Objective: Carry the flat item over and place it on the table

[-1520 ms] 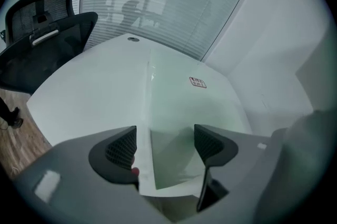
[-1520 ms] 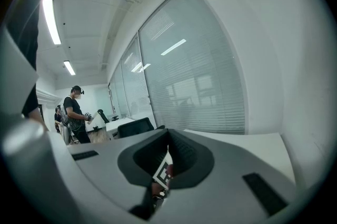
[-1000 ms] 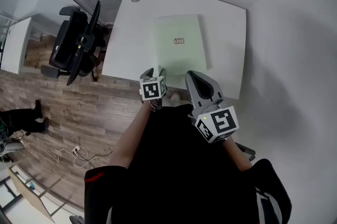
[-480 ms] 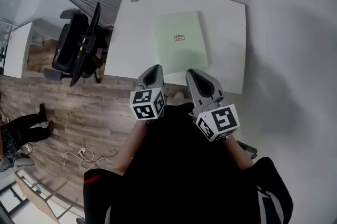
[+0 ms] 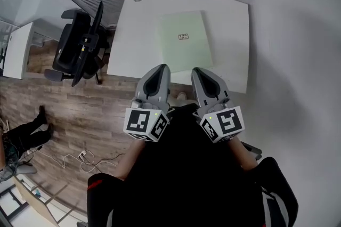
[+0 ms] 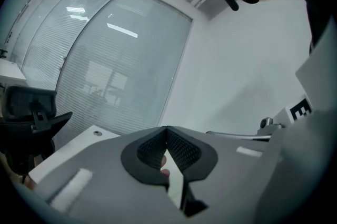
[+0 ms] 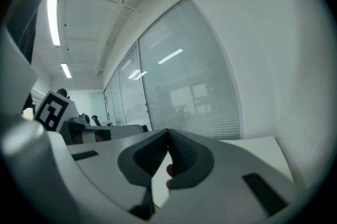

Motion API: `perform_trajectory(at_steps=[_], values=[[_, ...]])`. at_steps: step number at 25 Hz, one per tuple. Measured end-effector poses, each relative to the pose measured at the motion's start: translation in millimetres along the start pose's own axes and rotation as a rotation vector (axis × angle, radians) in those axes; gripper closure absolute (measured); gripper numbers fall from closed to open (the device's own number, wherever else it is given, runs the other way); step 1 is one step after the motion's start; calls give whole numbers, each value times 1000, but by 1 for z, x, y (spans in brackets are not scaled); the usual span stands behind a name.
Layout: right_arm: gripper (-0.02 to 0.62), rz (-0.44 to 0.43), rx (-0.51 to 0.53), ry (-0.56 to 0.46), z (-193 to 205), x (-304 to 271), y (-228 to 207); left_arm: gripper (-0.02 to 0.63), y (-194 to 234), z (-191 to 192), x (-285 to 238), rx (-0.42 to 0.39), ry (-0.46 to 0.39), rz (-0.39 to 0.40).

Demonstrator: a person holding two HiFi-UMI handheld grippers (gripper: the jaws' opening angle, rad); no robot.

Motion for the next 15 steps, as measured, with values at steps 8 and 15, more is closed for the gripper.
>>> perform_trajectory(at_steps=[8, 15], values=[[595, -11, 23, -12, -5, -2, 8, 601, -8, 2, 19, -56, -31, -49], [594, -52, 35, 1, -6, -2, 17, 601, -5, 0, 28, -86, -18, -107]])
Point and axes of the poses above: the fingertips, and each gripper's own axes: x backward along the fingers, y to its left, z out of its underside, the point moved 7 cm from there along x, backward along the fingers, and after that the axes turned 4 degrees about -z, right-handed, at the moved point
